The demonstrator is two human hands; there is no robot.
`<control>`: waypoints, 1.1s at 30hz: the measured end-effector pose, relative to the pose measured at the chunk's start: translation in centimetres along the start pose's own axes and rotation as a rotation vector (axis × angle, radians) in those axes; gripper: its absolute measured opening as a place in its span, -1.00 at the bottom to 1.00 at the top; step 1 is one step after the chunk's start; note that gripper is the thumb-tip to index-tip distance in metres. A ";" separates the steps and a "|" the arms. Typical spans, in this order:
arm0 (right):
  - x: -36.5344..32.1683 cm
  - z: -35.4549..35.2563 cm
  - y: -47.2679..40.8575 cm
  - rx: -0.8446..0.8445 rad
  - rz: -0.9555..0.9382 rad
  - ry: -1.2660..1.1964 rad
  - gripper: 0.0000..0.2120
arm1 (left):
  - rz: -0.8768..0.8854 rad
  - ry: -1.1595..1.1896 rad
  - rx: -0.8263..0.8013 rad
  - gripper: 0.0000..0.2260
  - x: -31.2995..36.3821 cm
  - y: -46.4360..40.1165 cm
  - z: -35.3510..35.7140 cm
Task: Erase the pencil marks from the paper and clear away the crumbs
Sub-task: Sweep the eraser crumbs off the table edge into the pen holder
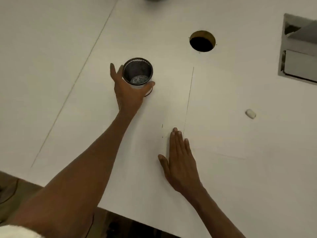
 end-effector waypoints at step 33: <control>-11.4 3.4 -6.5 -0.003 -0.287 0.140 -0.29 | -0.077 -0.029 0.286 -0.11 1.7 20.6 -25.6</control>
Point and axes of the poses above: each hand's wrist, its own y-axis away from the middle knuckle, its own z-axis out of the palm, x = y × z, the point moved 3 cm from there along -y, towards the middle knuckle, and after that the axes turned 13 degrees about y, right-handed, at the moved point
